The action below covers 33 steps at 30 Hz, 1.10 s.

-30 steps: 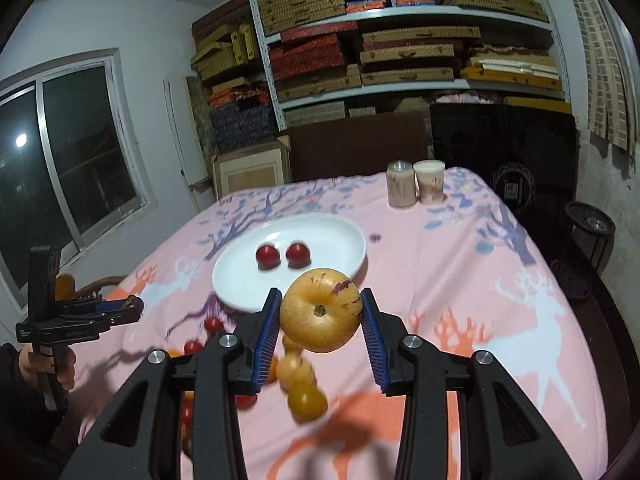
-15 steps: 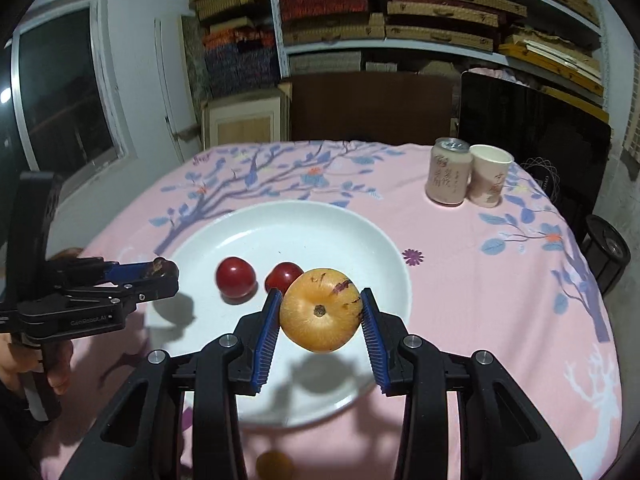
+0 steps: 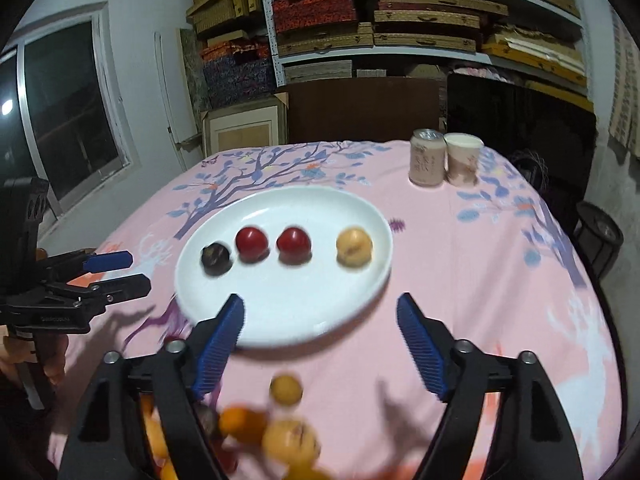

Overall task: Organize fruits
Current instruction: 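Carry both fruits over the white plate and open both tools to release, then close the left tool on a round orange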

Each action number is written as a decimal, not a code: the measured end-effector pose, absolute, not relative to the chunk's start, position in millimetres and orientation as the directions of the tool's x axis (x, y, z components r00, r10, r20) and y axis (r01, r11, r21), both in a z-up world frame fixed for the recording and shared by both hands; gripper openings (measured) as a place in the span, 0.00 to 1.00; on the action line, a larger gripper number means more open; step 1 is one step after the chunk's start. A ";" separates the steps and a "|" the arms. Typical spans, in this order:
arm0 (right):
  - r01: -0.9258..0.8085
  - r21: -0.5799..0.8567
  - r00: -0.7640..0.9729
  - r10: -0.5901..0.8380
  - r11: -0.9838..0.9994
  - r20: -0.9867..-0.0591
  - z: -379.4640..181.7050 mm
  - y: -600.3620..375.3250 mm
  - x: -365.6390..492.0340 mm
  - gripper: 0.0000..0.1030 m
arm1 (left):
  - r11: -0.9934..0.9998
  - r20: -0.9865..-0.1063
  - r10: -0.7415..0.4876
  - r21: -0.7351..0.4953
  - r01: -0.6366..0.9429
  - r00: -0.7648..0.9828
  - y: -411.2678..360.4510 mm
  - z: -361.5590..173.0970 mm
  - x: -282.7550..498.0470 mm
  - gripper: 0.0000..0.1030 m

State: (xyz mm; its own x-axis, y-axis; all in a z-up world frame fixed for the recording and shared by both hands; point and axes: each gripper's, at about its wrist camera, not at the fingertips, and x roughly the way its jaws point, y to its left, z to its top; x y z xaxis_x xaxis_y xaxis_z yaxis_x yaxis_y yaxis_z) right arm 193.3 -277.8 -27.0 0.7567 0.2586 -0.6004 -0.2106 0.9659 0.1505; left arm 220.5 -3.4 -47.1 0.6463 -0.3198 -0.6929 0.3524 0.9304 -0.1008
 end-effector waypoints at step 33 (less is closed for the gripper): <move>-0.190 0.250 0.693 0.310 0.949 -0.651 -77.2 -278.4 55.1 0.89 | 0.892 -0.735 -0.221 0.113 0.438 0.641 -31.4 -112.3 40.0 0.57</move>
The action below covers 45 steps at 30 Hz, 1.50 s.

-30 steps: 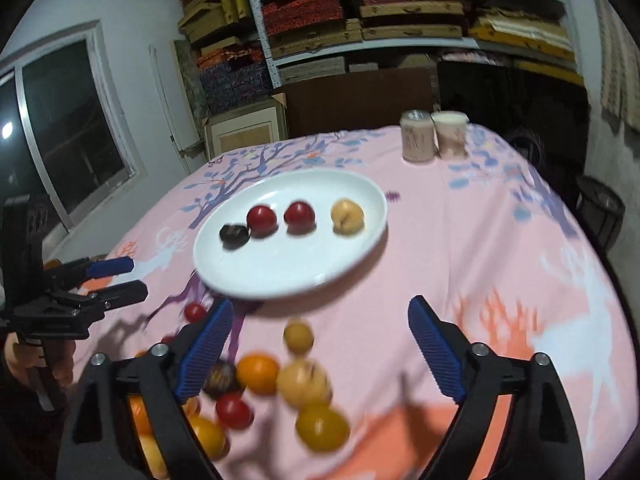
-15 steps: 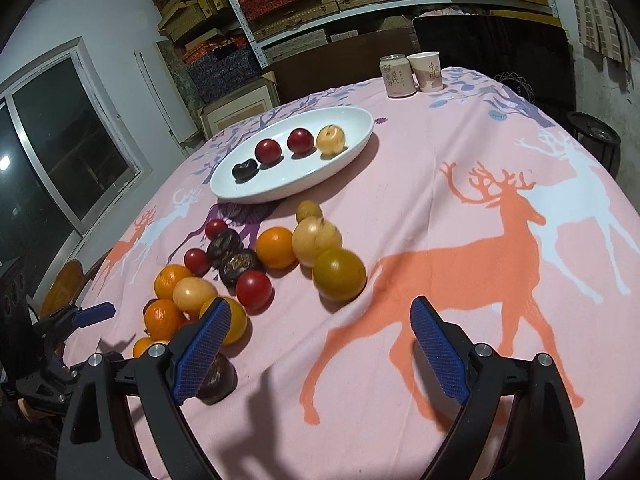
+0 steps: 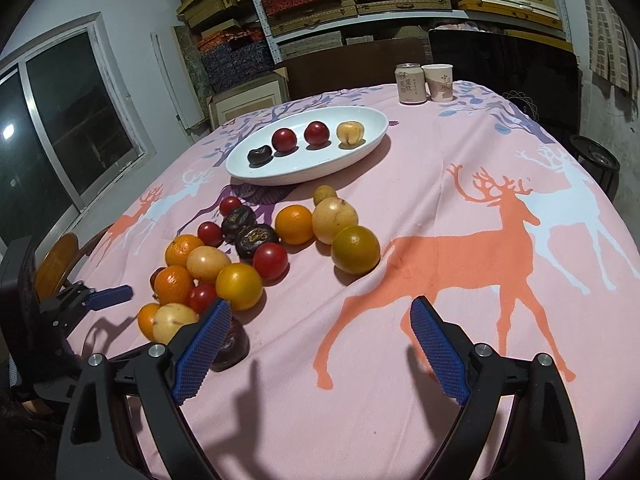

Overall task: Organize fruits
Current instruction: 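Close the left tool on a round orange, then close the right tool on a dark brown fruit while the left tool holds the orange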

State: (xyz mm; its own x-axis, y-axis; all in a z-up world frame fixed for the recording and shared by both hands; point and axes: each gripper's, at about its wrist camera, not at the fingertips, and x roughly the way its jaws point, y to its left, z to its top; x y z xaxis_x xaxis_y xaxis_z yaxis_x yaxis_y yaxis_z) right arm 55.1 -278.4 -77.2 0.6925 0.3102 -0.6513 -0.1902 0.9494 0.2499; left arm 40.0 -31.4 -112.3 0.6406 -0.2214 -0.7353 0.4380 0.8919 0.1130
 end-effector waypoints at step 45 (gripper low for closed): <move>-0.429 0.177 0.578 0.419 0.886 -0.700 -99.6 -216.1 50.9 0.40 | 0.909 -0.735 -0.287 -0.007 0.416 0.614 -7.1 -113.0 35.5 0.39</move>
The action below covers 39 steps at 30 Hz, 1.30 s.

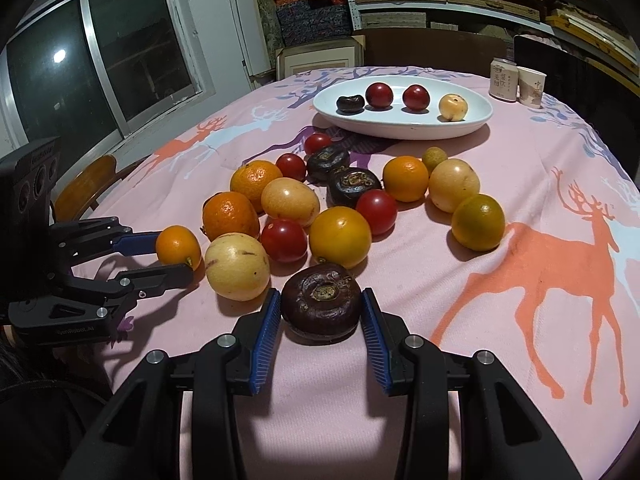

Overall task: Organize fruits
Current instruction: 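Close the right tool on a dark brown fruit while the left tool holds the orange, then carry both fruits over the white plate and open both tools to release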

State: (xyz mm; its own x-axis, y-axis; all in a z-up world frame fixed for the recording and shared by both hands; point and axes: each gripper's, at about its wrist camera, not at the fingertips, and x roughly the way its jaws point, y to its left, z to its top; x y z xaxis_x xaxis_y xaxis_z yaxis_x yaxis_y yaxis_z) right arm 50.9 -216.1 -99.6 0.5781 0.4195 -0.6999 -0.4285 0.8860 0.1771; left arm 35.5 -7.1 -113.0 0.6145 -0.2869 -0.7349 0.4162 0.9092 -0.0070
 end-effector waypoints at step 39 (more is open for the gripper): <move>-0.234 0.233 0.760 0.327 0.944 -0.562 -0.2 -281.1 204.0 0.40 | 0.921 -0.732 -0.322 -0.095 0.378 0.601 -34.1 -35.1 239.0 0.39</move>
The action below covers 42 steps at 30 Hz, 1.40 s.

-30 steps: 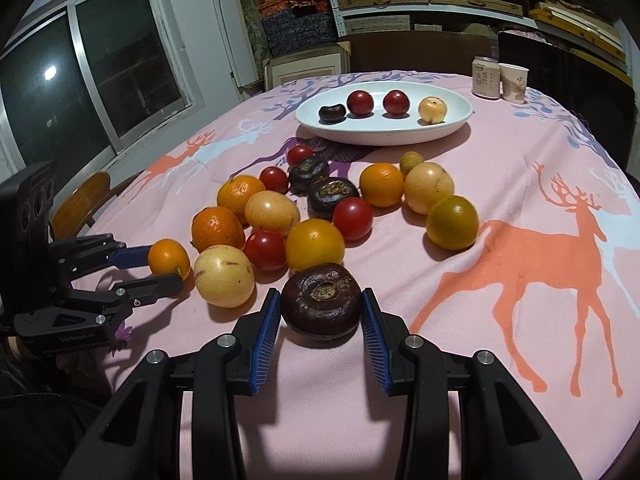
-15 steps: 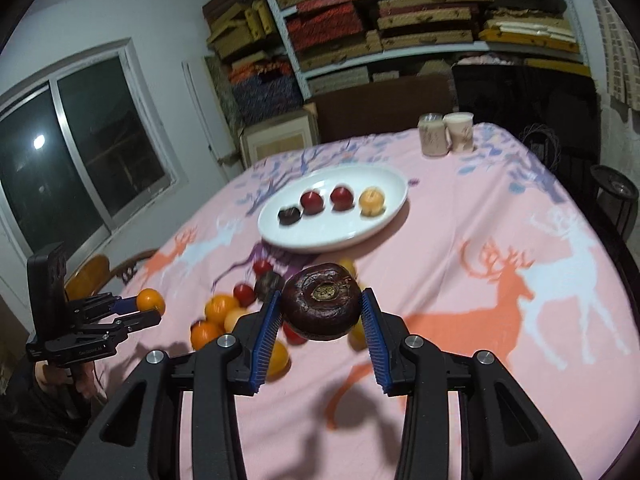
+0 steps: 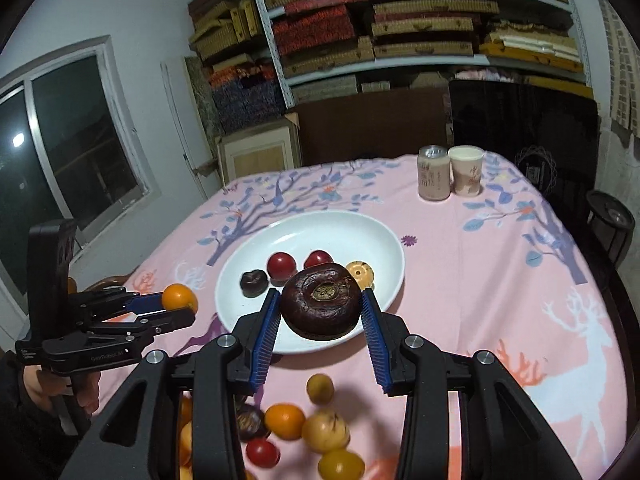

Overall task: Organize fruits
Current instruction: 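Carry both fruits over the white plate and open both tools to release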

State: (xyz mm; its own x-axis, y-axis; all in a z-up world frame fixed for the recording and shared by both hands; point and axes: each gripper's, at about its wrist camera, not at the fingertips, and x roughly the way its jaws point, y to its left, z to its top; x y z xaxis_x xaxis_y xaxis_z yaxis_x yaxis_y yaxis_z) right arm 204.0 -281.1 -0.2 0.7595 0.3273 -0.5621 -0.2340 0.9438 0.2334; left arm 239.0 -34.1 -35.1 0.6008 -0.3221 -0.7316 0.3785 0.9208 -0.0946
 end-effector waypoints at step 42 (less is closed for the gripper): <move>-0.213 0.272 0.697 0.341 0.938 -0.631 -72.3 -272.8 50.7 0.83 | 0.956 -0.746 -0.148 0.061 0.289 0.649 25.6 -100.9 78.3 0.80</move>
